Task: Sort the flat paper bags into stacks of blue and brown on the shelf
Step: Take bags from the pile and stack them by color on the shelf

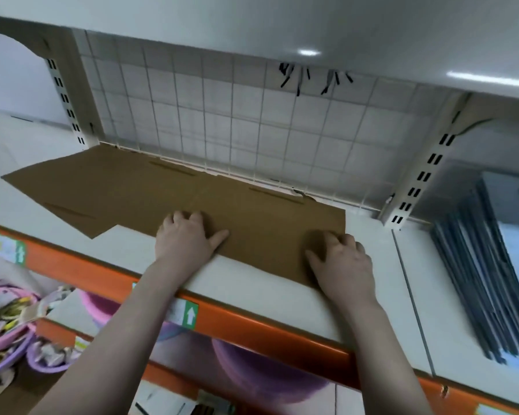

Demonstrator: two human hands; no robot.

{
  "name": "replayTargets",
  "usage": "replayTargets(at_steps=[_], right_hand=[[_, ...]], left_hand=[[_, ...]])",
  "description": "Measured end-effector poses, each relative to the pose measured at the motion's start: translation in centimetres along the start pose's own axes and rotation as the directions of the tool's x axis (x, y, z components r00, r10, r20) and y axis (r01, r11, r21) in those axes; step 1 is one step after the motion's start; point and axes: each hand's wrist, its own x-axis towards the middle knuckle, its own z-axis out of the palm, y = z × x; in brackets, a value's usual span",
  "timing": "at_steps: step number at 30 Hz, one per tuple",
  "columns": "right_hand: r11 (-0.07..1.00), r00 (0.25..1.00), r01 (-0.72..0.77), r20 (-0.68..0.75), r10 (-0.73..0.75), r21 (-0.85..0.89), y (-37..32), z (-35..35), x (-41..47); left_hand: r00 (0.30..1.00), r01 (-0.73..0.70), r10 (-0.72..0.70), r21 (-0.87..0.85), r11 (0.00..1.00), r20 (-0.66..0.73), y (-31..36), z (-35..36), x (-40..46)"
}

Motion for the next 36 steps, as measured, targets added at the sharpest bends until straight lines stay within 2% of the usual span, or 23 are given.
replayTargets(at_steps=[4, 6, 9, 13, 17, 20, 23, 25, 28, 31, 36], right_hand=[[0.999, 0.997, -0.052, 0.052, 0.051, 0.014, -0.3, 0.8, 0.2], [0.997, 0.997, -0.064, 0.054, 0.062, 0.034, -0.4, 0.8, 0.2], [0.990, 0.993, -0.108, 0.049, 0.105, 0.085, -0.3, 0.9, 0.1], [0.974, 0.988, -0.154, 0.039, 0.150, 0.168, -0.1, 0.8, 0.3], [0.946, 0.982, -0.186, 0.013, 0.189, 0.264, 0.0, 0.9, 0.4], [0.930, 0.964, -0.247, -0.027, 0.264, 0.271, 0.3, 0.8, 0.9], [0.902, 0.943, -0.299, -0.045, 0.329, 0.311, 1.0, 0.5, 1.4], [0.870, 0.947, -0.279, -0.037, 0.321, 0.406, 1.4, 0.4, 1.4], [0.864, 0.953, -0.233, -0.074, 0.295, 0.446, 1.5, 0.1, 0.7], [0.903, 0.939, -0.187, -0.200, 0.280, 0.387, 1.2, -0.6, -0.7], [0.933, 0.904, -0.131, -0.345, 0.251, 0.335, 0.8, -2.4, -4.5]], left_hand=[[0.999, 0.041, -0.040, 0.076, 0.996, -0.017, -0.1, -0.7, 1.1], [0.997, 0.074, -0.074, 0.059, 0.995, 0.002, -0.1, -1.3, 1.8], [0.987, 0.139, -0.129, -0.102, 0.985, 0.100, -0.7, -1.6, 2.9], [0.991, 0.105, -0.071, -0.326, 0.940, 0.113, -1.7, -1.8, 3.0], [0.999, 0.032, -0.046, -0.603, 0.797, -0.007, -1.6, -1.7, 2.1], [0.998, 0.024, -0.063, -0.737, 0.675, -0.025, -1.3, -1.4, 1.0], [0.990, 0.066, -0.142, -0.871, 0.488, -0.005, -1.3, -1.3, -0.4], [0.979, 0.043, -0.197, -0.899, 0.436, -0.048, -1.3, -1.4, -1.3], [0.959, -0.014, -0.238, -0.869, 0.495, -0.151, -1.4, -1.9, -2.8], [0.943, -0.046, -0.244, -0.814, 0.580, -0.227, -1.9, -2.3, -4.3], [0.914, -0.074, -0.204, -0.639, 0.766, -0.351, -2.8, -2.9, -7.1]])
